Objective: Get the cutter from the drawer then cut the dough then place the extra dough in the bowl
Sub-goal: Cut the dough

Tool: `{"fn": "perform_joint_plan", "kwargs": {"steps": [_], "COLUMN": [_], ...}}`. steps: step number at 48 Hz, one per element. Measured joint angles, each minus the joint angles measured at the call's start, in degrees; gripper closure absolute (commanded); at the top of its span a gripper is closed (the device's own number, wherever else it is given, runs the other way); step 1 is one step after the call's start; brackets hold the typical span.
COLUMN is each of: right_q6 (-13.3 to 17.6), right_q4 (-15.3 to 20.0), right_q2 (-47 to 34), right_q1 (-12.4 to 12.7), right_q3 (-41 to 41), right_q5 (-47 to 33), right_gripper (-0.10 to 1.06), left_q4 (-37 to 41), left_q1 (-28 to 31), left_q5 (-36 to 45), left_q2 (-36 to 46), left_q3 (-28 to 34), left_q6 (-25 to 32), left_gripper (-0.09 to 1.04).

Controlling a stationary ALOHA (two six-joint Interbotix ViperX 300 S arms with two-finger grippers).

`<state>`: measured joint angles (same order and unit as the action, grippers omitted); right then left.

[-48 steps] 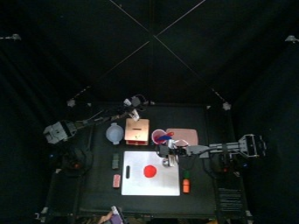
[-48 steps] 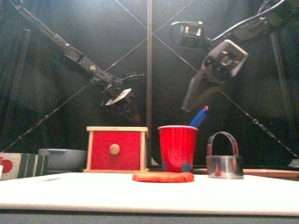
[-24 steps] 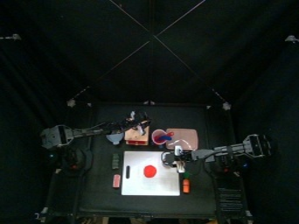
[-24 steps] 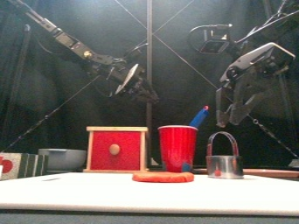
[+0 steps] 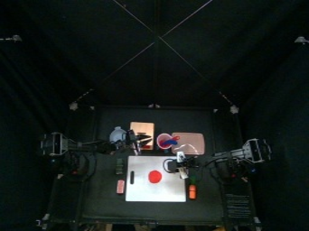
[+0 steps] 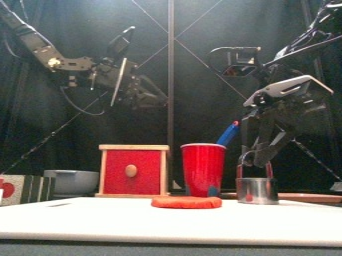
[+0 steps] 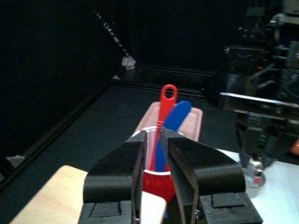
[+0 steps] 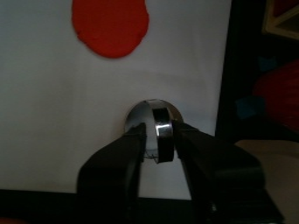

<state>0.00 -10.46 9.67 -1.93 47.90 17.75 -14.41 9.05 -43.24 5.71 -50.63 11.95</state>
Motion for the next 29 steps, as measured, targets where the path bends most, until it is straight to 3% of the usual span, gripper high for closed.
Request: {"fn": "perform_joint_plan", "kwargs": {"steps": [8, 21, 29], "right_q6": [-0.4, 0.9, 2.2], "right_q4": [-0.5, -0.6, 2.3], "right_q2": [0.1, 0.4, -1.3], "right_q1": [0.0, -0.9, -1.4], "right_q3": [-0.1, -5.3, -10.2], "right_q5": [0.4, 4.0, 4.1], "right_gripper": [0.55, 0.55, 0.55], "left_q4": [-1.5, -3.9, -4.3], "left_q1": [-2.8, -5.4, -6.9], "left_q5": [-3.8, -4.0, -4.1], "left_q2": [0.3, 0.4, 0.3], "left_q3": [-3.3, -4.5, -4.7], "left_q6": [0.0, 0.0, 0.0], "left_gripper": [0.32, 0.32, 0.32]}}
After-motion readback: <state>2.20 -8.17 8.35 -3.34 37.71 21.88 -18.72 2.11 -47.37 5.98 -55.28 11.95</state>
